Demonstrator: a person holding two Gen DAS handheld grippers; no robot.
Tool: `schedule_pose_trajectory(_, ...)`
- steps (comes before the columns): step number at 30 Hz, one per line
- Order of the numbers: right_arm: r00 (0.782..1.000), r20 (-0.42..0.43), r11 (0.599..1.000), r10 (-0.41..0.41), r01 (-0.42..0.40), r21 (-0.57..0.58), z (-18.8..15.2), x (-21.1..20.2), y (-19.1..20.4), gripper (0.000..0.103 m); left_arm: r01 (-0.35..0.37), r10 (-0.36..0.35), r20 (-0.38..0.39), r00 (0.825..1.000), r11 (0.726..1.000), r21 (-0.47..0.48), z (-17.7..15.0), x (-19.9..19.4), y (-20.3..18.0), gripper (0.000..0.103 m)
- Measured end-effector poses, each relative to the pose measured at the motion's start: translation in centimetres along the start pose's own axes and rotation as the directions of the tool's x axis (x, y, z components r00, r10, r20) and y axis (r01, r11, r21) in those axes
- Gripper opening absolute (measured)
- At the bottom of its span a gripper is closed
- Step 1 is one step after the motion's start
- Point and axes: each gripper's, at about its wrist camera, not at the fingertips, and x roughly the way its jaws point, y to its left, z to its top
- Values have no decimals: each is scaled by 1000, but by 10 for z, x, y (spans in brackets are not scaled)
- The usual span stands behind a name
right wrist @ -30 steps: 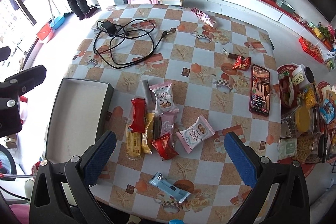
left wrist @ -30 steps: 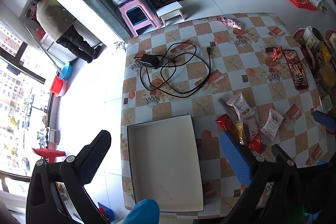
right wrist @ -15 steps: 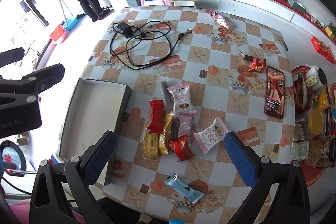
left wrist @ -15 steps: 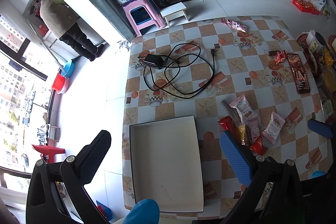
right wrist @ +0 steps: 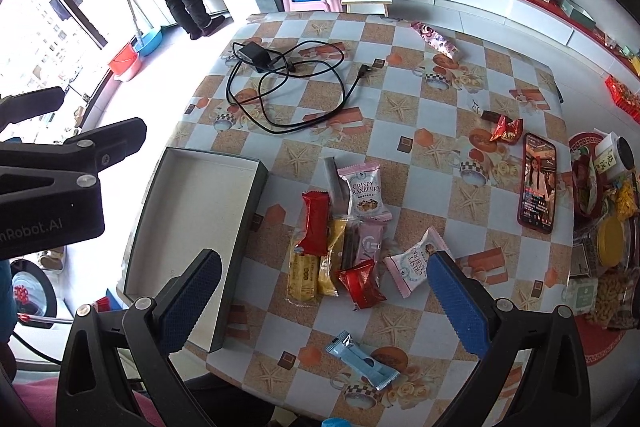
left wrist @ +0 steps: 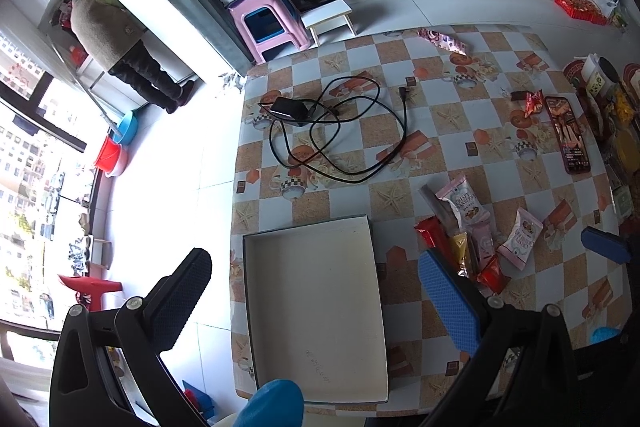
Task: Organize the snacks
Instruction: 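Raise both tools and move them over the snack pile, then grasp the yellow wafer with the left tool while the right grasps the blue bar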
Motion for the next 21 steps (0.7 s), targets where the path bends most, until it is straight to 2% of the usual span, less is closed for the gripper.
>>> schedule_pose_trajectory(2, 999, -51, 1000, -2, 2, 4, -6, 14, -8, 103, 81, -81, -69, 994, 997, 4, -6, 19, -2, 103)
schedule_pose_trajectory(3, 997, -82, 1000, -18, 18, 9, -9, 23, -13, 103, 132, -132, -113, 985, 991, -5, -10, 28, -3, 103)
schedule_pose_trajectory(5, 983, -171, 997, -65, 69, 22, -25, 45, -29, 103, 227, -229, -215, 949, 973, -35, -23, 54, -9, 103)
schedule_pose_trajectory(6, 975, -211, 996, -74, 82, 28, -32, 54, -36, 103, 248, -249, -254, 935, 968, -37, -31, 68, -14, 103)
schedule_pose_trajectory(8, 951, -296, 994, -87, 103, 37, -54, 74, -49, 103, 261, -257, -307, 916, 965, -28, -44, 86, -29, 103)
schedule_pose_trajectory(11, 918, -384, 992, -102, 122, 27, -84, 97, -61, 103, 344, -332, -349, 876, 938, -29, -56, 108, -55, 103)
schedule_pose_trajectory(14, 886, -452, 993, -104, 120, 7, -108, 116, -64, 103, 369, -358, -391, 848, 928, -50, -64, 136, -81, 103)
schedule_pose_trajectory(15, 879, -465, 993, -103, 117, 1, -113, 119, -64, 103, 371, -362, -398, 843, 927, -59, -68, 146, -89, 103)
schedule_pose_trajectory(18, 860, -494, 991, -128, 129, -33, -127, 128, -64, 103, 346, -341, -412, 845, 936, -65, -80, 168, -100, 103)
schedule_pose_trajectory(21, 849, -505, 988, -155, 141, -66, -132, 134, -63, 103, 345, -351, -421, 837, 934, -93, -91, 183, -103, 103)
